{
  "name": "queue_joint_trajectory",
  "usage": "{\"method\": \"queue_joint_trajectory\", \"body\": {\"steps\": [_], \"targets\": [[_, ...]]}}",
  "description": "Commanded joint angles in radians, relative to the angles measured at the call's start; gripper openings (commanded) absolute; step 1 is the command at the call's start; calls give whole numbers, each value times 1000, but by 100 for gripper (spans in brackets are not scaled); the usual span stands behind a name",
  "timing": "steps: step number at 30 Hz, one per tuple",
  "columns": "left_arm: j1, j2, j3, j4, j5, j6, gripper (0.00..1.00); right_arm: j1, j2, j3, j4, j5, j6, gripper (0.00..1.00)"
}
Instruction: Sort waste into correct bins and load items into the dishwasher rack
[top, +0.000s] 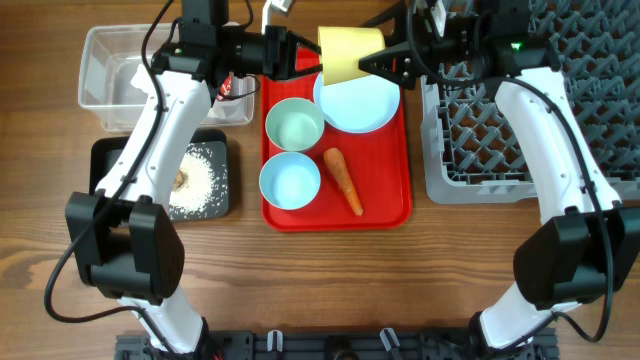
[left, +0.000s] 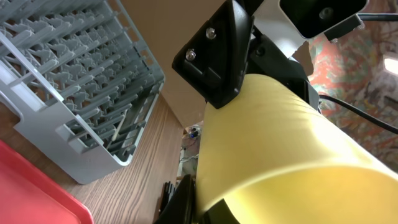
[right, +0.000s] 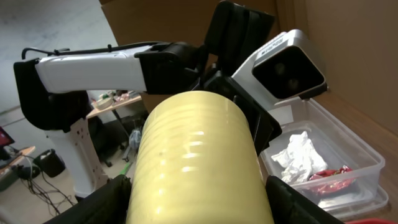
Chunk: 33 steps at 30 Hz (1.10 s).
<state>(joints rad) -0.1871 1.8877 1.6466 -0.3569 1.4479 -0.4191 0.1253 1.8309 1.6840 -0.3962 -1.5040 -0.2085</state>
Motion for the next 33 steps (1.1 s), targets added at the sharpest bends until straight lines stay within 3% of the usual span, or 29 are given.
{"method": "queue_joint_trajectory", "body": {"steps": [1, 11, 15, 23, 25, 29, 33], "targets": [[6, 7, 3, 2, -2, 26, 4, 12, 19, 9, -43, -38, -61, 68], [7, 7, 3, 4, -2, 26, 4, 46, 28, 9, -106, -24, -117, 70], [7, 7, 3, 4, -2, 26, 4, 47, 28, 9, -106, -23, -118, 79], [7, 7, 3, 4, -2, 26, 4, 47, 28, 9, -111, 37, -103, 82], [7, 7, 3, 4, -2, 26, 4, 47, 28, 9, -111, 36, -103, 81], [7, 7, 3, 4, -2, 26, 4, 47, 28, 9, -111, 36, -103, 66], [7, 7, 3, 4, -2, 26, 4, 47, 28, 9, -114, 36, -102, 64]]}}
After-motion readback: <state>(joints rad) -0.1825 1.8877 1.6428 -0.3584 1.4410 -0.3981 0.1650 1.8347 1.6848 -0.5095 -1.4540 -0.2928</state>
